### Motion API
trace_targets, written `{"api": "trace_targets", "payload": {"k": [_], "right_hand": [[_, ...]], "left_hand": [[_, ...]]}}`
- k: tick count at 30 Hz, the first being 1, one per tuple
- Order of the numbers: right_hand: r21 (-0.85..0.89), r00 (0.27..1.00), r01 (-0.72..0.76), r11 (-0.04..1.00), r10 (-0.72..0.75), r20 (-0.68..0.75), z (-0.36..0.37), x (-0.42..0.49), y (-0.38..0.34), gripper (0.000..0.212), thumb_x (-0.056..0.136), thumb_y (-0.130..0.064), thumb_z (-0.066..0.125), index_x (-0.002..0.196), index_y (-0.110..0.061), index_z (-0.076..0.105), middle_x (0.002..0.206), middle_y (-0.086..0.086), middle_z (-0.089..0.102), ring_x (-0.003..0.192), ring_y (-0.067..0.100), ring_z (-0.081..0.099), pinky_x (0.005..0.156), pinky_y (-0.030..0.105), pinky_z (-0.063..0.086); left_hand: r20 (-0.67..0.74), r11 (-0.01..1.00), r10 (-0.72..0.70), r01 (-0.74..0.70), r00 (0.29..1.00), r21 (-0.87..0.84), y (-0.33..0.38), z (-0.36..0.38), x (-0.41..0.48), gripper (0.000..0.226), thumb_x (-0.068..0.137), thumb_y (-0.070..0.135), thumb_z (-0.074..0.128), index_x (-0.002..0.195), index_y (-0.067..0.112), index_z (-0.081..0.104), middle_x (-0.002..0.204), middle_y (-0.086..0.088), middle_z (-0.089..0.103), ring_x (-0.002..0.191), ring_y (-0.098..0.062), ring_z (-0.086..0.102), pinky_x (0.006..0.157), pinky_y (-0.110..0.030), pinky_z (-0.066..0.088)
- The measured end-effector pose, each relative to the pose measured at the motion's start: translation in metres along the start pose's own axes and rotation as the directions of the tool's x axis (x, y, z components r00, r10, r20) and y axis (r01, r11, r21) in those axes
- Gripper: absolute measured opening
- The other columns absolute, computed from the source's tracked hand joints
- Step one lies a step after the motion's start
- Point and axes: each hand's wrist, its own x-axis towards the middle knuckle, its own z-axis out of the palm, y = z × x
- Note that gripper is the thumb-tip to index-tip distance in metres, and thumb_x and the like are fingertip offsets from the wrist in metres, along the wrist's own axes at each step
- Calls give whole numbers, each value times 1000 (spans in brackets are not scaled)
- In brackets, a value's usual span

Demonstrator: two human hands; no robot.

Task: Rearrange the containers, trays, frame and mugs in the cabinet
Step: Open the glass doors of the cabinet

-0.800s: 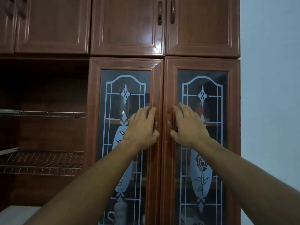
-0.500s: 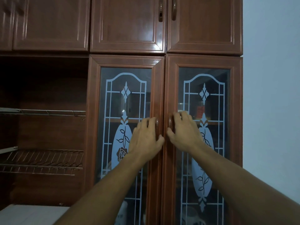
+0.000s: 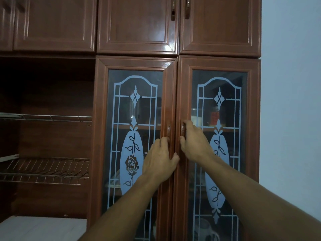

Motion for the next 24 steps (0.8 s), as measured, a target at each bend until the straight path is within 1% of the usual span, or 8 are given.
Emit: {"api": "trace_targets", "payload": {"k": [4, 8, 10, 11, 13, 15, 17, 24], "right_hand": [[79, 1000, -15, 997, 16, -2, -4, -6, 0, 52, 95, -12, 54, 142, -17, 33, 110, 5, 60, 104, 20, 58, 92, 41, 51], [184, 1000, -4, 983, 9, -28, -12, -17, 1, 54, 95, -13, 53, 144, -21, 32, 102, -3, 56, 99, 18, 59, 90, 41, 53], [245, 999, -6, 970, 17, -43, -17, -23, 1, 53, 95, -11, 53, 143, -21, 34, 94, -7, 56, 86, 6, 60, 77, 28, 54], [271, 999, -6, 963, 19, -47, -21, -27, 0, 52, 95, -9, 53, 142, -21, 35, 88, -7, 56, 77, 3, 59, 68, 19, 51], [313, 998, -4, 950, 24, -58, -30, -35, -1, 51, 94, -7, 53, 141, -21, 39, 83, -5, 56, 71, 2, 58, 60, 13, 47], [350, 997, -9, 937, 37, -74, -41, -43, -3, 49, 94, -6, 54, 139, -22, 42, 86, 0, 58, 73, 7, 59, 62, 15, 49], [394, 995, -12, 919, 49, -84, -51, -51, -4, 43, 95, -8, 54, 135, -21, 45, 86, 1, 57, 71, 6, 56, 65, 14, 50], [416, 987, 18, 909, 50, -152, -81, -75, 3, 31, 93, -23, 63, 119, -34, 51, 83, -2, 61, 76, 11, 62, 68, 16, 53]], "left_hand": [[48, 999, -19, 20, 999, -29, 2, -2, -4, 47, 91, 37, 57, 132, 19, 41, 122, 3, 50, 105, -10, 51, 87, -27, 48], [181, 988, -65, 89, 981, -129, 4, -4, -11, 60, 90, 37, 59, 140, 22, 31, 127, 2, 48, 103, -11, 54, 89, -32, 51], [266, 966, -89, 147, 960, -210, 8, -6, -13, 68, 89, 36, 61, 146, 24, 25, 131, 2, 47, 108, -12, 54, 91, -35, 52], [306, 949, -96, 180, 947, -259, 10, -8, -14, 71, 90, 35, 62, 148, 26, 22, 132, 3, 46, 105, -11, 56, 88, -34, 54], [370, 909, -92, 230, 925, -349, 20, -12, -17, 72, 92, 32, 61, 150, 29, 19, 129, 8, 45, 89, -7, 62, 72, -22, 56], [390, 880, -79, 248, 917, -404, 29, -15, -22, 69, 93, 29, 60, 150, 27, 21, 119, 12, 49, 73, 1, 62, 56, -13, 50], [396, 845, -72, 266, 916, -464, 37, -17, -28, 64, 94, 27, 59, 148, 26, 24, 109, 10, 53, 62, 4, 60, 51, -13, 45], [360, 810, -14, 222, 933, -543, 61, -22, -52, 46, 98, 25, 52, 141, 31, 36, 106, 4, 61, 74, -10, 65, 67, -36, 59]]}}
